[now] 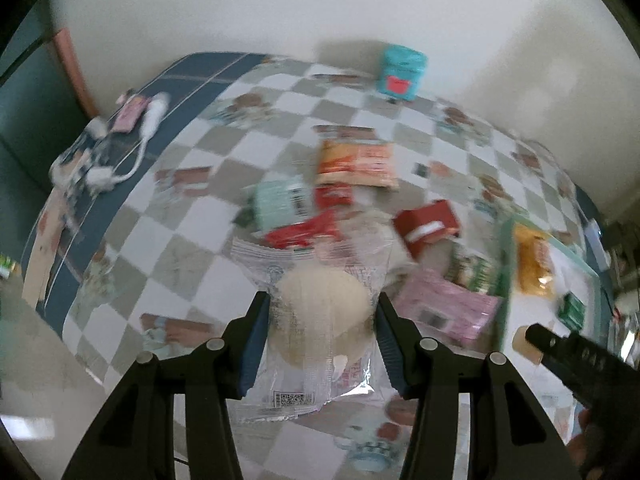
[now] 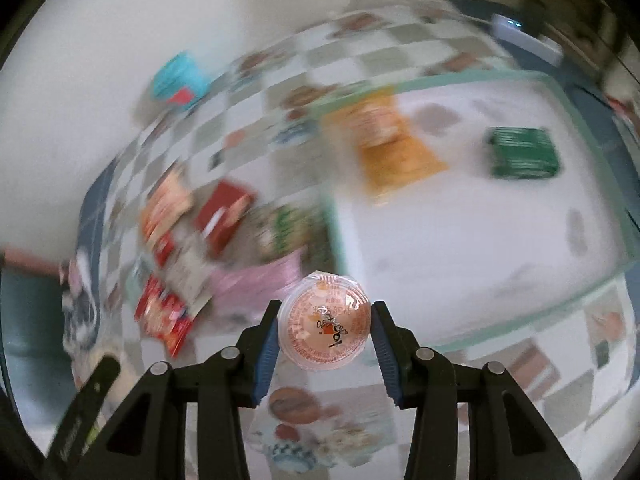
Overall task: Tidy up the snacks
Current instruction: 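Carry the bun and jelly cup into the white tray and release them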
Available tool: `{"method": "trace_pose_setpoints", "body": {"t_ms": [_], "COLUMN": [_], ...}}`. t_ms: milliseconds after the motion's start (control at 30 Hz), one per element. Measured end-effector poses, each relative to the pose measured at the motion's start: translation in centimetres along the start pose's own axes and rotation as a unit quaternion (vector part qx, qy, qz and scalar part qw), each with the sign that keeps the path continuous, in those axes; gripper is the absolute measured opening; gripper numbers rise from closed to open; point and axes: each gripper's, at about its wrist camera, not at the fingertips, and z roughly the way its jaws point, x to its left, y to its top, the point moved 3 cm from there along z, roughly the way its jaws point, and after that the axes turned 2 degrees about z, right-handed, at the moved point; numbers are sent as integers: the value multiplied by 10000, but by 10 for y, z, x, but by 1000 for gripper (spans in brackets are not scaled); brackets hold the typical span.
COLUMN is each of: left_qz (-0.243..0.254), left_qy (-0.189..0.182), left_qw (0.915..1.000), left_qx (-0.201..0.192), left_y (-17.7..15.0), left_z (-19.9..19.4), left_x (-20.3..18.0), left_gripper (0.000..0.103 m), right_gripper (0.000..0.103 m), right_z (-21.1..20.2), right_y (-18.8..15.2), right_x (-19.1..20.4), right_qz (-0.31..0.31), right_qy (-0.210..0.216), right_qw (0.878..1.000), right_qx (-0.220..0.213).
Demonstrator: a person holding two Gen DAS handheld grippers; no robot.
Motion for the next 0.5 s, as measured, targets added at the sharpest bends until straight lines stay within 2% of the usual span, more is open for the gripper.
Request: {"method": "trace_pose_setpoints", "body": {"t_ms": [267, 500], "left_qz": [813, 1538], "left_qy": [-285, -499], "left_qw": [9963, 9867], "left_qx": [35, 165], "left_y": [0, -8], "left_z": [-9, -3], "left_x": [-84, -164], "left_gripper": [53, 53], "right_gripper": [47, 47], "right_z": [-27, -43], "right_y": [32, 46], "right_x": [-75, -132], "right_qz": [1003, 1753], "right_qy": [-379, -688], "right_qw": [9933, 9797], "right_qx": [-438, -693]}}
